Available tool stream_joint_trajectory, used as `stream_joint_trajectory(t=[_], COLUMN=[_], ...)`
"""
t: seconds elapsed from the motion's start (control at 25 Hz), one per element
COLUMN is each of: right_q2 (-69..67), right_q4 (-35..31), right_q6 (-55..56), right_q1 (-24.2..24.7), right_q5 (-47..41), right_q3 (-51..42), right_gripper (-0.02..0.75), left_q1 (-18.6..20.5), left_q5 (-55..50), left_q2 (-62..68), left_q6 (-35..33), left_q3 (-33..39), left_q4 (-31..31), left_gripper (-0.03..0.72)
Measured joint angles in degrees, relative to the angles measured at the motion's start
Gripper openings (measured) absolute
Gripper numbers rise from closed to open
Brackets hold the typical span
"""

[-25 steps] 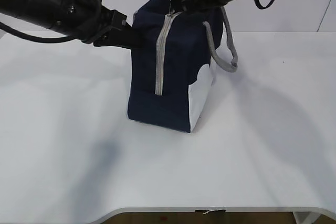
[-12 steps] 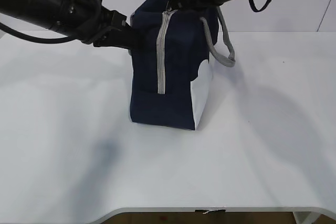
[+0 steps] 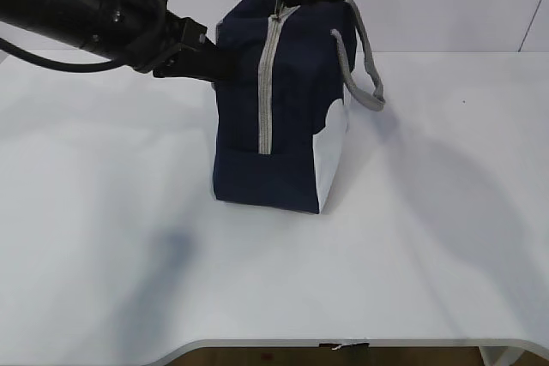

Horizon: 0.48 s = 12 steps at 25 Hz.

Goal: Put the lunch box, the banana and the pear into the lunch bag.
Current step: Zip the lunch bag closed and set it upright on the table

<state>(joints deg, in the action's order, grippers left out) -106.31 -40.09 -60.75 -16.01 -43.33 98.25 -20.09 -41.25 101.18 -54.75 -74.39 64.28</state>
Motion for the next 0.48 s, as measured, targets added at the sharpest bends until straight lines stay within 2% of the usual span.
stream_joint_trajectory(t=[0.2,0.48], right_q2=[-0.9,-1.0], right_q4=[6.9,8.6], right_q6=[5.0,6.0], right_q1=[0.0,0.0], right_q5=[-4.8,-9.8], right_q3=[3.6,6.9], right_gripper=[0.006,0.006], left_q1=[0.0,0.0], left_q5=[-0.2,-0.3], left_q2=[0.0,0.0], left_q6=[0.0,0.0], left_q3=[0.0,0.0], left_q4=[0.0,0.0], left_gripper=[0.021,0.021])
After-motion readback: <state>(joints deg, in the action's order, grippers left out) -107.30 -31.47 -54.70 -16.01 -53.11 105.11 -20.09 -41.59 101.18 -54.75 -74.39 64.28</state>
